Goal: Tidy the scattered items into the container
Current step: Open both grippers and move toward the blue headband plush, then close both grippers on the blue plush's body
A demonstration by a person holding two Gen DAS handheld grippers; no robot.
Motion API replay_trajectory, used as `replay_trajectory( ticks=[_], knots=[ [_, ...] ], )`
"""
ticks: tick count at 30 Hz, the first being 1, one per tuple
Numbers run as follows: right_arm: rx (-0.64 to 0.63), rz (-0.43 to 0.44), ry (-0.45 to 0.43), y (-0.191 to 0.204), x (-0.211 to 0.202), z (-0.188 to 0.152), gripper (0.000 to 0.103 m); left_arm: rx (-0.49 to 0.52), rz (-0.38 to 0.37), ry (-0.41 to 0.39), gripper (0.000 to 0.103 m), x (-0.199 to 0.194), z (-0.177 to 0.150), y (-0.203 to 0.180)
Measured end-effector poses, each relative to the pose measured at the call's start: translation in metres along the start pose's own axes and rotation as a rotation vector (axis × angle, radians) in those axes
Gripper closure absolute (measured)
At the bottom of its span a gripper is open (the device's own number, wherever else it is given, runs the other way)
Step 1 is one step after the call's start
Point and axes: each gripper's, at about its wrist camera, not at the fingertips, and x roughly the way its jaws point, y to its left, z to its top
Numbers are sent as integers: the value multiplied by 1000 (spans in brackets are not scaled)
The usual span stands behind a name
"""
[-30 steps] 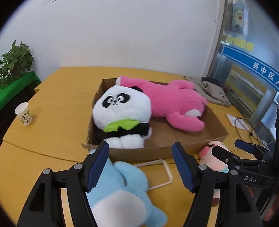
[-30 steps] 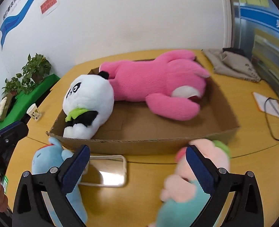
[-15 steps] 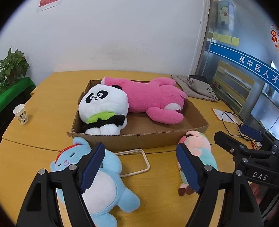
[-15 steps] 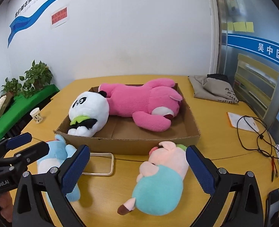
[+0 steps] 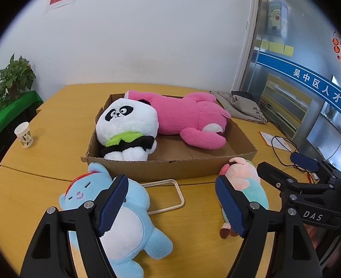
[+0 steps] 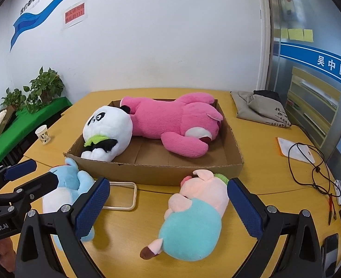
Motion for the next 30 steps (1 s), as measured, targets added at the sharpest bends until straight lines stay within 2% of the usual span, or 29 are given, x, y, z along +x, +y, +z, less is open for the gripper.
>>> replay_trajectory(
  ticks=[6, 10, 12, 16, 20, 24, 27, 30],
  knots=[
    [-2, 9, 34, 3, 17, -8, 0, -15, -18, 15, 25, 3, -8, 27],
    [-29, 115, 28, 13, 19, -17, 0, -58, -6, 9, 25, -8, -23, 66],
    [-52, 165, 52, 25, 29, -21, 0, -108, -2, 24, 25, -8, -33, 89],
    [-80, 263, 93, 61, 50, -25, 0, -219, -18, 65, 25, -4, -52, 131],
    [-128, 395, 125, 105, 65, -34, 0, -278, -34, 84, 25, 1, -63, 158],
    [-209, 467, 170, 143, 82, -48, 0, -330, -84, 128, 25, 19, -71, 175],
    [-219, 513, 206, 157, 94, -59, 0, -343, -128, 147, 25, 35, -72, 178],
    [-221, 535, 275, 167, 112, -72, 0, -404, -197, 162, 25, 53, -69, 183]
  ],
)
